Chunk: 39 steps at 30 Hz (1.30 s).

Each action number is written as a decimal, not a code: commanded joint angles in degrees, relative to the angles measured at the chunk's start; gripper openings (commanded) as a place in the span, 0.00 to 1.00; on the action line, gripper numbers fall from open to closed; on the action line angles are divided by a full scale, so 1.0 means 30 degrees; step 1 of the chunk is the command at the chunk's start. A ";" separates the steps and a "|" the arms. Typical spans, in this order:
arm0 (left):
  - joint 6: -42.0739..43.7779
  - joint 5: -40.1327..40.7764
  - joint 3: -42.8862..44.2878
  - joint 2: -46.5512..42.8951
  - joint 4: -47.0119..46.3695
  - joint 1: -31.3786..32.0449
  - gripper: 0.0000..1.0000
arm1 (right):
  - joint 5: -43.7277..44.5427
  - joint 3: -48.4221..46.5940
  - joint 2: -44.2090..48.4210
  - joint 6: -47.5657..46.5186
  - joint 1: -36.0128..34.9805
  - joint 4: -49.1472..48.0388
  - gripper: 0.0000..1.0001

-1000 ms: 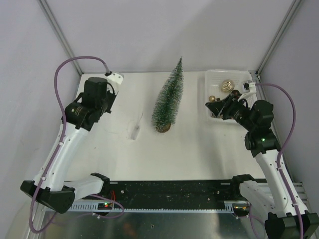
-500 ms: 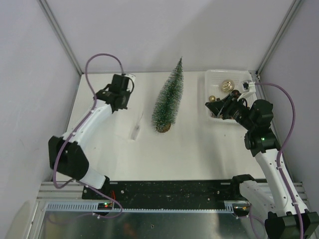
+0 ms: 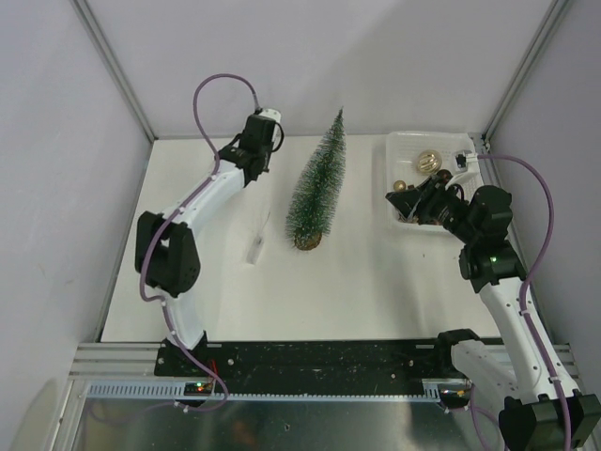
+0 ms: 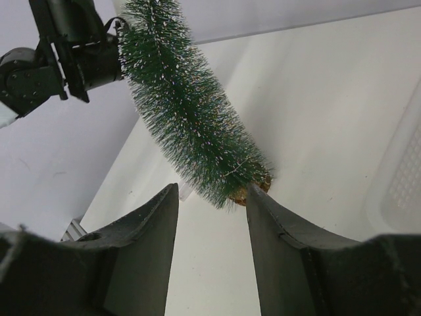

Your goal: Decorate the small christmas tree

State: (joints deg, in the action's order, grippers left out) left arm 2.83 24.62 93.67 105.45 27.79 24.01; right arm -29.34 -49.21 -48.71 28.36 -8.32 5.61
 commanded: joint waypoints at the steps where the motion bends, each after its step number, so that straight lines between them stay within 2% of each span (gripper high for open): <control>1: -0.1456 0.2226 0.2395 0.1237 -0.1057 0.0242 0.00 | -0.0021 -0.0878 0.0049 -0.0340 -0.0073 -0.0662 0.50; 6: -0.1807 0.3667 0.4780 0.2550 -0.1379 0.0278 0.00 | -0.0030 -0.0859 -0.0400 -0.0502 -0.0070 -0.0677 0.50; 9: -0.1528 0.4322 0.7244 0.3661 -0.1507 0.0378 0.00 | -0.0084 -0.0864 -0.0825 -0.0431 -0.0022 -0.1050 0.50; 15: 0.0244 0.5012 1.0756 0.5697 -0.2357 0.0902 0.00 | -0.0073 -0.0846 -0.1289 -0.0313 0.0091 -0.1403 0.50; 20: 0.0688 0.4310 1.3338 0.7481 -0.2947 0.1221 0.00 | -0.0029 -0.0849 -0.1772 -0.0130 0.0154 -0.1649 0.51; 24: 0.0658 0.1097 1.4323 0.8247 -0.3634 0.1300 0.00 | -0.0083 -0.0876 -0.2228 0.0107 0.0364 -0.2657 0.51; 29: 0.1115 -0.1333 1.5267 0.9302 -0.4838 0.1450 0.00 | -0.0270 -0.0878 -0.3160 0.0328 0.0713 -0.3572 0.52; 39: 0.0557 -1.1490 1.4867 0.9418 -0.6309 0.1783 0.00 | -0.0119 -0.0955 -0.5455 0.0739 0.1057 -0.6482 0.53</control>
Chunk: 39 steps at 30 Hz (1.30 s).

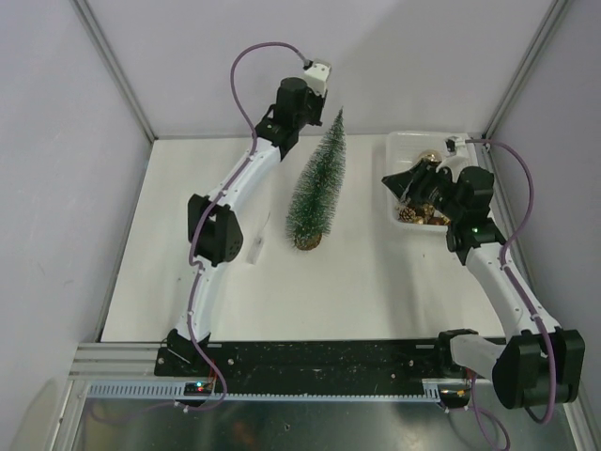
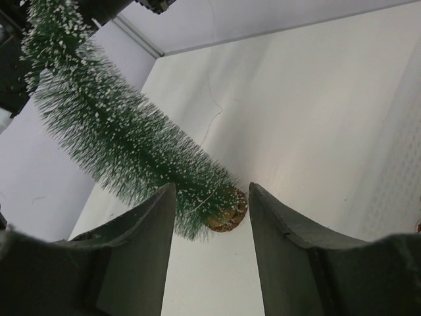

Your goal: Decorate the small christmas tree

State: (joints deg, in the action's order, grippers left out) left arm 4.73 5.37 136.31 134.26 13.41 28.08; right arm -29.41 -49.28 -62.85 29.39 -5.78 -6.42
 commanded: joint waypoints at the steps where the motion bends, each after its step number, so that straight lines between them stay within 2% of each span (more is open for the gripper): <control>1: 0.0110 -0.5642 0.0650 -0.0217 -0.1557 0.0603 0.00 | -0.0084 -0.0984 -0.1087 0.0501 0.0249 -0.2790 0.53; 6: 0.1054 -0.7486 0.0545 -0.0376 -0.1700 0.1607 0.00 | 0.0076 -0.1217 -0.2542 0.0967 0.0407 -0.4553 0.54; 16: 0.0579 -0.9672 0.0548 -0.0156 -0.2008 0.2740 0.00 | 0.0206 -0.1687 -0.4720 0.2145 0.1151 -0.7417 0.55; 33: 0.0554 -0.9871 -0.0468 -0.0944 -0.2024 0.2518 0.00 | 0.1442 -0.2111 -0.9137 0.7994 0.2463 -1.3536 0.58; 39: 0.0498 -0.9975 -0.0699 -0.1166 -0.2009 0.2388 0.00 | 0.2590 -0.3080 -1.0633 0.9353 0.2247 -1.4135 0.60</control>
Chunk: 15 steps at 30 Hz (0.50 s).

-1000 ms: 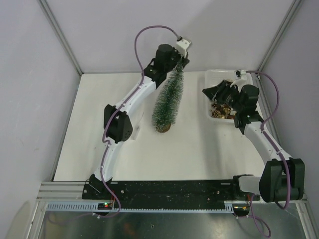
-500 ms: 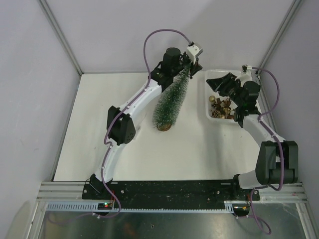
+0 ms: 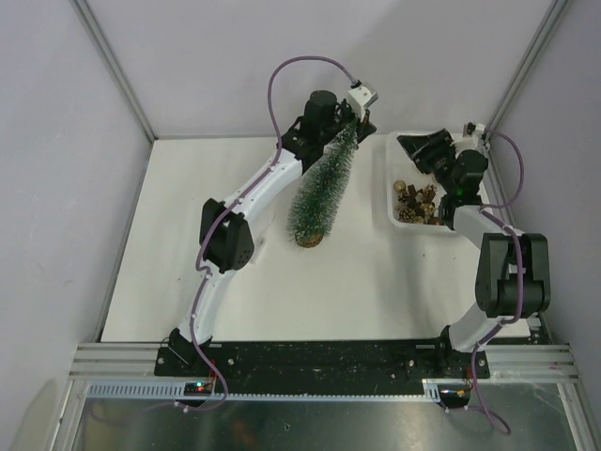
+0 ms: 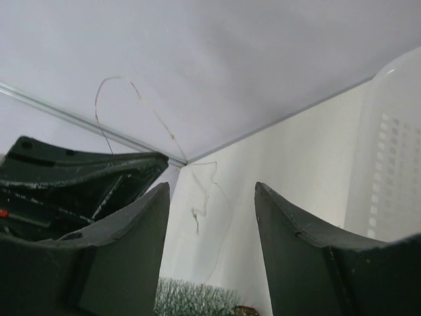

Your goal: Decorate the small christmas tree

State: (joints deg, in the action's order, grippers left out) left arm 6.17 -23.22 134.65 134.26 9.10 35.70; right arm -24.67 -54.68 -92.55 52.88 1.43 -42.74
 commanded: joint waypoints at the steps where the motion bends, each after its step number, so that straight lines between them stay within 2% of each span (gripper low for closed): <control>1: -0.0010 -0.0439 -0.0176 -0.1206 -0.0574 -0.0168 0.00 | 0.1056 -0.1430 -0.0980 0.1820 -0.0156 -0.2327 0.60; 9: -0.0231 -0.0598 -0.0463 -0.1411 -0.0545 -0.0393 0.00 | 0.1792 -0.2379 -0.2337 0.2294 -0.1108 -0.2810 0.58; 15: -0.0347 -0.0670 -0.0471 -0.1501 -0.0569 -0.0426 0.00 | 0.2216 -0.3045 -0.3126 0.2521 -0.1572 -0.2758 0.51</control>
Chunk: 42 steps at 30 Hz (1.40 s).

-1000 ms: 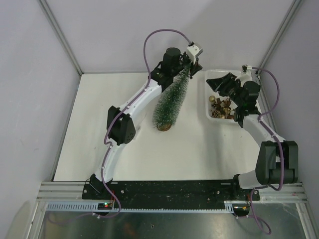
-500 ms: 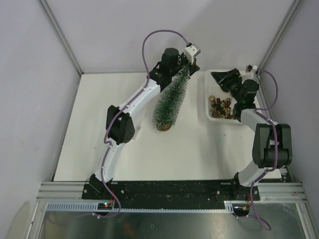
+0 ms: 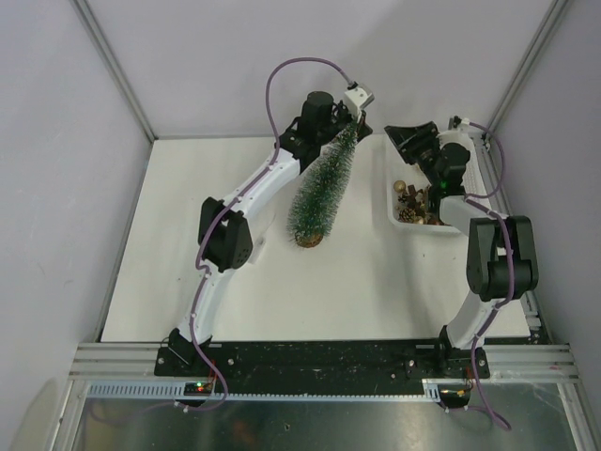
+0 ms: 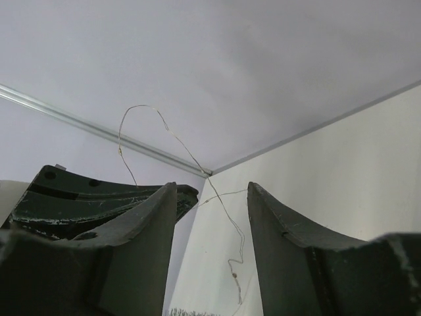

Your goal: Decorate the small christmas tree

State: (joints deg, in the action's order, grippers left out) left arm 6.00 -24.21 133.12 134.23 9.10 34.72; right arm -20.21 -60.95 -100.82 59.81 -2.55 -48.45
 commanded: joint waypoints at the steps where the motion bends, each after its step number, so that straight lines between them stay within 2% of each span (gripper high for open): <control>1: -0.0280 -0.0355 0.0054 -0.1513 -0.0571 -0.0108 0.00 | 0.0759 -0.0954 -0.0391 0.0171 -0.0284 -0.0674 0.50; 9: -0.0356 -0.0318 0.0044 -0.1531 -0.0573 -0.0118 0.00 | 0.0577 -0.0861 0.0063 -0.1465 -0.0291 0.1474 0.41; 21: -0.0554 -0.0412 0.0060 -0.1678 -0.0566 -0.0090 0.00 | -0.0829 -0.0844 -0.0373 -0.1839 -0.0615 0.0808 0.30; 29: -0.0534 -0.0288 -0.0094 -0.1761 -0.0566 -0.0069 0.00 | -0.0837 -0.0764 0.0302 -0.2647 -0.0550 0.1858 0.03; 37: -0.0318 0.0276 -0.0319 -0.1965 -0.0572 -0.0058 0.03 | -0.0191 0.0698 0.3336 -0.4876 0.0370 0.4888 0.00; 38: -0.0280 0.0320 -0.0403 -0.2027 -0.0573 -0.0059 0.05 | -0.0155 0.1015 0.3807 -0.5082 0.0521 0.5171 0.00; 39: -0.0276 0.0371 -0.0459 -0.2087 -0.0559 -0.0059 0.14 | -0.0138 0.1481 0.4409 -0.5244 0.0949 0.5504 0.00; 40: -0.0230 0.0397 -0.0561 -0.2161 -0.0566 -0.0059 0.27 | -0.0099 0.1831 0.4886 -0.5457 0.1206 0.5758 0.00; 41: -0.0163 0.0424 -0.0655 -0.2227 -0.0555 -0.0059 0.52 | -0.0066 0.2255 0.5520 -0.5636 0.1438 0.6105 0.00; 42: -0.0041 0.0453 -0.0820 -0.2348 -0.0550 -0.0060 0.71 | 0.0039 0.2658 0.6013 -0.5917 0.1583 0.6630 0.00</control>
State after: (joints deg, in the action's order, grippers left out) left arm 5.50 -23.57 131.83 132.84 9.06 34.59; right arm -21.63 -56.21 -89.52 46.63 -0.12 -32.75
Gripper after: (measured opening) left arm 0.439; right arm 0.010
